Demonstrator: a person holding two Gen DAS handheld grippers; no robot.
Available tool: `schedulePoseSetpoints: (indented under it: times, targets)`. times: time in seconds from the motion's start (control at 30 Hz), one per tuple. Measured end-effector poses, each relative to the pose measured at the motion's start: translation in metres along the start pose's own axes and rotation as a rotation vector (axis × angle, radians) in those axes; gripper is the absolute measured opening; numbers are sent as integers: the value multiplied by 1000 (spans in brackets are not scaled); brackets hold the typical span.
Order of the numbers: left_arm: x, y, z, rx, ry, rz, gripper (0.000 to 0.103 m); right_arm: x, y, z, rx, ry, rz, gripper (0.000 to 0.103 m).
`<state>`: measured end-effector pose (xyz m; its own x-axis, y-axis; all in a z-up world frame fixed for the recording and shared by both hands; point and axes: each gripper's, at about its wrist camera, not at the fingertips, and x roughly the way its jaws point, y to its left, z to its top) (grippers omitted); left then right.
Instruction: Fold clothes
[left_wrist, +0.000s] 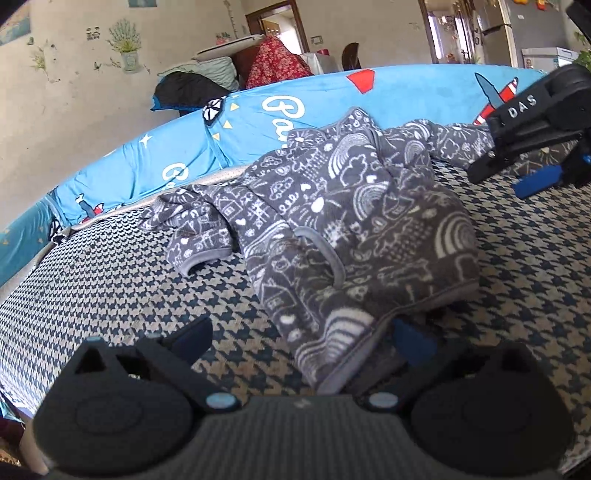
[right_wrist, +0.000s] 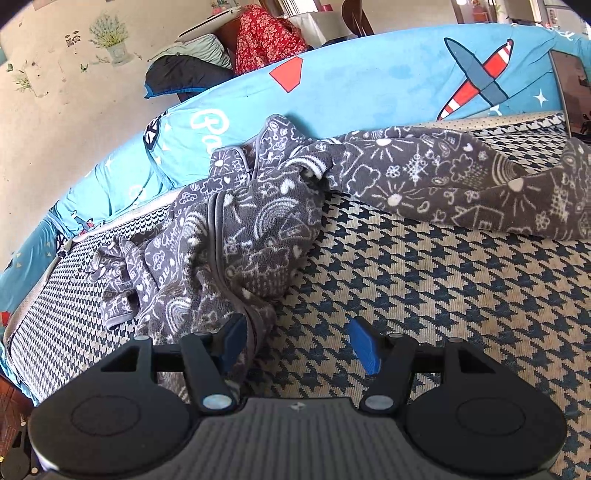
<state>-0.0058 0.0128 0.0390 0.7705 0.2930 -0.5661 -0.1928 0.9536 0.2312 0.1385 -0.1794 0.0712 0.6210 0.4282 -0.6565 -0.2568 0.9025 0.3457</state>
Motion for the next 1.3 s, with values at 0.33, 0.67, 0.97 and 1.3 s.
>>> schedulePoseSetpoints:
  times: [0.33, 0.67, 0.97, 1.3]
  targets:
    - [11, 37, 12, -172, -16, 193, 103, 7, -12, -2, 13, 30, -45, 61]
    - [14, 62, 36, -252, -21, 205, 103, 23, -1, -7, -30, 68, -37, 61]
    - [9, 101, 78, -255, -111, 209, 103, 34, 7, -12, -56, 93, -39, 61]
    - [53, 156, 94, -447, -78, 266, 103, 41, 29, -25, -147, 103, 65, 70]
